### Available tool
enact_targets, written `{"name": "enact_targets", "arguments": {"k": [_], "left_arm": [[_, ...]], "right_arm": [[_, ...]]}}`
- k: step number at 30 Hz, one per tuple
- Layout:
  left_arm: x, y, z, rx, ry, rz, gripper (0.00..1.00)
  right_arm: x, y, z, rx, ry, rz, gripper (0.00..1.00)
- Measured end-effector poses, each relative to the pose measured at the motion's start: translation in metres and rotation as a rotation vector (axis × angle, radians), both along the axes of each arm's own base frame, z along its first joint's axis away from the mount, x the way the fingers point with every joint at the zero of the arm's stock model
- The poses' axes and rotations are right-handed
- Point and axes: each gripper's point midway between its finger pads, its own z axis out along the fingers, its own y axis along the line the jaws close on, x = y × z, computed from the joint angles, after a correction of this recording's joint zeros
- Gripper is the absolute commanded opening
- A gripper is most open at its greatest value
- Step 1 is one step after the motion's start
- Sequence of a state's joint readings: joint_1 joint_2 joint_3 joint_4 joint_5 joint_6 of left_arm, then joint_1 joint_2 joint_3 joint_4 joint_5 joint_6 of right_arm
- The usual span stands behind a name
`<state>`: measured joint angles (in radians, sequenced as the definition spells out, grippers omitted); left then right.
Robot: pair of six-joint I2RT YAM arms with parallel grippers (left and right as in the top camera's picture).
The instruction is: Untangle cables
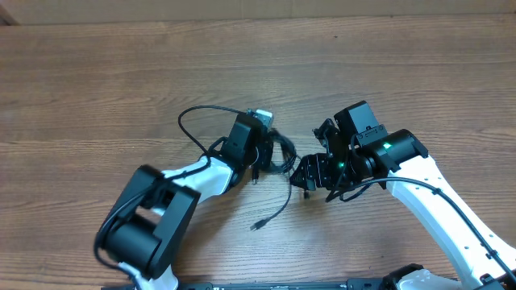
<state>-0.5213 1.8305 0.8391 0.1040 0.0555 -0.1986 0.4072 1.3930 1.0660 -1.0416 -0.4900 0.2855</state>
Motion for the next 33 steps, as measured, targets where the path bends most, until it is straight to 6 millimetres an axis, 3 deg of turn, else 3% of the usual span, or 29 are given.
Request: {"name": "enact_targets", "arguments": {"k": [4,9,13,18,22,26,33], "left_arm": [[-0.032,0.022,0.020,0.058,0.094,0.009,0.04],[-0.067,0.044,0.077,0.061,0.099,0.017,0.04],[-0.083,0.054,0.112,0.043,0.051,0.018,0.04],[-0.089,0.058,0.137,0.010,-0.011,0.020,0.04],[-0.091,0.056,0.147,-0.015,-0.032,0.010,0.04],[-0.099,0.052,0.144,-0.032,0.004,-0.017,0.04],[-0.103,0.049,0.143,-0.057,0.029,-0.041,0.04]], "right_arm": [[-0.004,-0.002,-0.001,-0.008,0.019,-0.002,0.71],[0.000,0.000,0.000,0.002,-0.002,-0.001,0.69],[0.008,0.005,0.003,0.023,-0.040,0.005,0.69],[0.011,0.026,0.014,0.109,-0.127,0.116,0.62],[0.004,0.053,0.025,0.183,-0.196,0.229,0.57],[-0.004,0.076,0.030,0.202,-0.268,0.324,0.51],[0.006,0.076,0.021,0.084,-0.365,0.323,0.47]]}}
